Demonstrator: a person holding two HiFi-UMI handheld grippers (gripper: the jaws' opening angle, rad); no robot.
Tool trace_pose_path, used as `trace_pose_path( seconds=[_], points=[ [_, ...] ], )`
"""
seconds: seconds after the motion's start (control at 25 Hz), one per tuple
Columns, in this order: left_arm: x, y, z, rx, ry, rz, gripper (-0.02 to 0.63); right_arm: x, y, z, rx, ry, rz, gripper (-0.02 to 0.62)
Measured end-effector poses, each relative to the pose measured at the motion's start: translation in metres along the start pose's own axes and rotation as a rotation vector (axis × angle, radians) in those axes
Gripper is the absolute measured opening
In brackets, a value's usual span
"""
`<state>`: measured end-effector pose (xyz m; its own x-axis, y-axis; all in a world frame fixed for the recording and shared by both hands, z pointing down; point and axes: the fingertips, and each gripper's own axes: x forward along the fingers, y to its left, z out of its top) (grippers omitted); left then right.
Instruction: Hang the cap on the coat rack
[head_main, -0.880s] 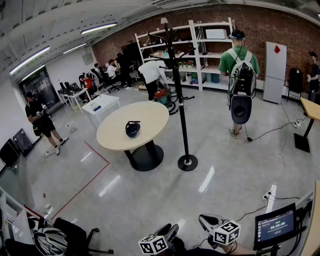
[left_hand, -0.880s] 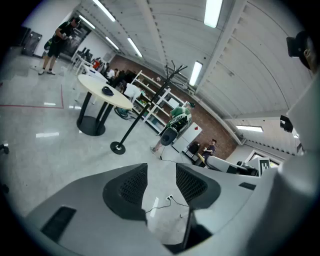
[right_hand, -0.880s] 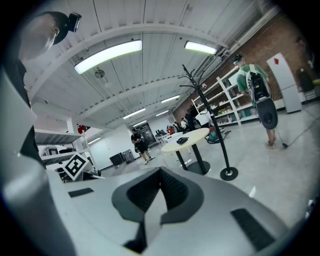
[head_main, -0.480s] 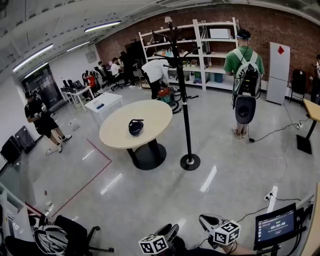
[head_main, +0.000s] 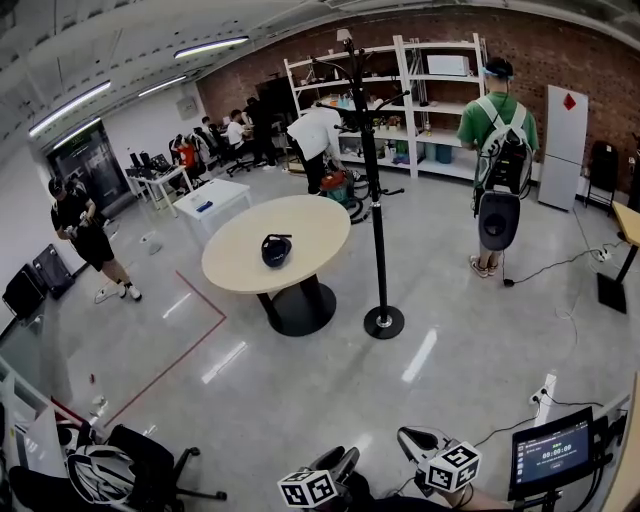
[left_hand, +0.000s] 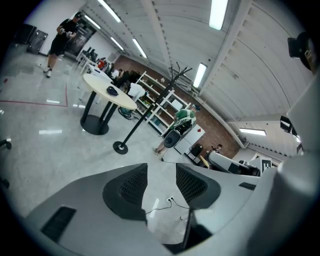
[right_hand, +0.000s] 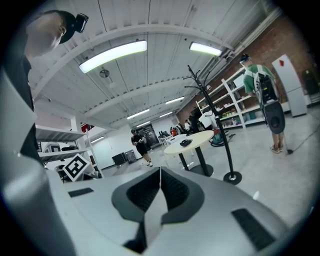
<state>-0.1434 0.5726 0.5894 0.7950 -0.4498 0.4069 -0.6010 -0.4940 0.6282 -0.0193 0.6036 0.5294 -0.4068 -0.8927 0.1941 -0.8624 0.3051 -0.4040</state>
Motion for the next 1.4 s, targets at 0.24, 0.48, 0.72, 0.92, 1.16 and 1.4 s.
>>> trace_pose_path(
  seconds=[0.24, 0.48, 0.72, 0.92, 1.16, 1.4],
  points=[
    [0.003, 0.006, 0.008, -0.008, -0.016, 0.02, 0.189, 0.012, -0.008, 0.0, 0.011, 0.021, 0.01, 0.005],
    [0.001, 0.025, 0.023, -0.026, -0.028, 0.039, 0.189, 0.039, -0.006, 0.001, 0.013, 0.042, 0.027, 0.005],
    [0.014, 0.042, 0.044, -0.033, -0.028, 0.051, 0.189, 0.068, -0.017, 0.007, 0.024, 0.057, 0.029, 0.005],
    [0.039, 0.06, 0.073, -0.036, -0.029, 0.045, 0.189, 0.104, -0.035, 0.018, 0.025, 0.069, 0.033, 0.005],
    [0.046, 0.086, 0.109, -0.048, -0.035, 0.058, 0.189, 0.147, -0.038, 0.031, 0.024, 0.089, 0.037, 0.005],
    [0.049, 0.115, 0.146, -0.068, -0.058, 0.072, 0.189, 0.192, -0.038, 0.045, 0.029, 0.105, 0.049, 0.005]
  ],
)
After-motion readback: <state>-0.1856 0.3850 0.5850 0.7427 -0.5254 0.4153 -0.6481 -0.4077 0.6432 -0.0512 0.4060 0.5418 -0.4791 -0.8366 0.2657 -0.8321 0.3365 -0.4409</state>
